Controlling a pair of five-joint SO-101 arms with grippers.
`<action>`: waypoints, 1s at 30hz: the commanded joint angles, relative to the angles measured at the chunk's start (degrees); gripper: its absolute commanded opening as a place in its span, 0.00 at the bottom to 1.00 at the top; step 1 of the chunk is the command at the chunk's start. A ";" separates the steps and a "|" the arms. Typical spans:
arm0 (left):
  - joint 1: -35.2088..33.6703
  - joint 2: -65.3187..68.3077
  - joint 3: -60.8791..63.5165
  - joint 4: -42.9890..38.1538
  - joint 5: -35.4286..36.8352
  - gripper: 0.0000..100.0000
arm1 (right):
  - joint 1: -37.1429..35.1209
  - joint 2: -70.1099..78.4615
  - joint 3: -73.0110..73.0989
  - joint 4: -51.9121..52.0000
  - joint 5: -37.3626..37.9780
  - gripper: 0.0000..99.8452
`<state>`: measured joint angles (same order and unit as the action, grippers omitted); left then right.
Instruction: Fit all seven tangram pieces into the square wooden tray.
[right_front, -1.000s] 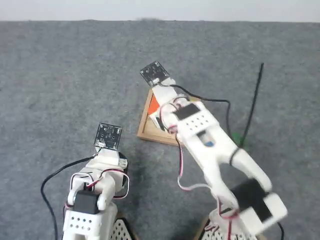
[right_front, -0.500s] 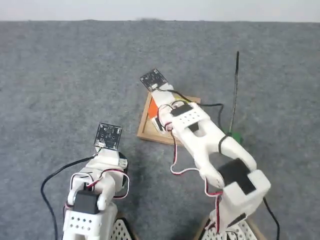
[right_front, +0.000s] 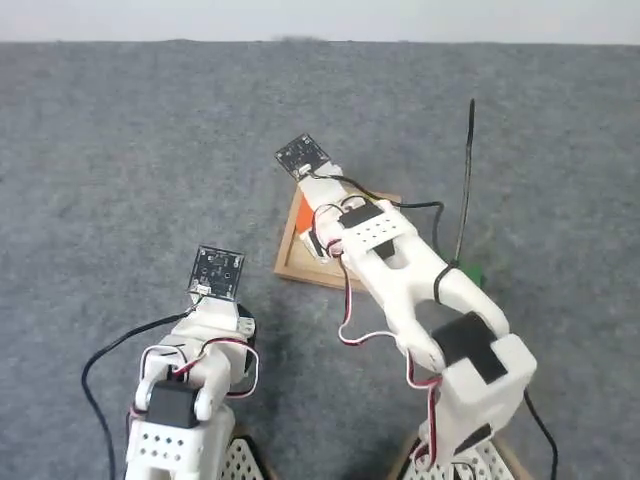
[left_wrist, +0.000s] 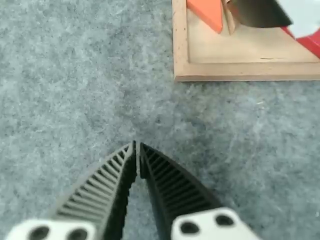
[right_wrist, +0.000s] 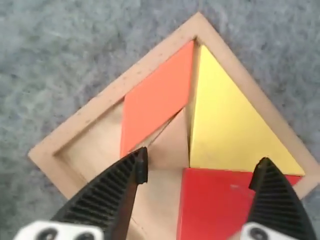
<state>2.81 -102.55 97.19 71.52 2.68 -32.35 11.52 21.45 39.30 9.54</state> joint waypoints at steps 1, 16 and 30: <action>0.09 -0.70 -0.75 0.35 0.70 0.01 | 0.40 -11.21 0.09 3.56 0.62 0.33; 0.09 -0.70 -0.75 0.35 0.70 0.01 | 20.97 -30.29 17.76 8.75 8.88 0.23; 0.09 -0.70 -0.75 0.35 0.70 0.01 | 34.42 -29.93 26.37 14.37 5.36 0.22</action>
<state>2.81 -102.55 97.19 71.52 2.68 -1.41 -15.74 48.00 54.15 17.71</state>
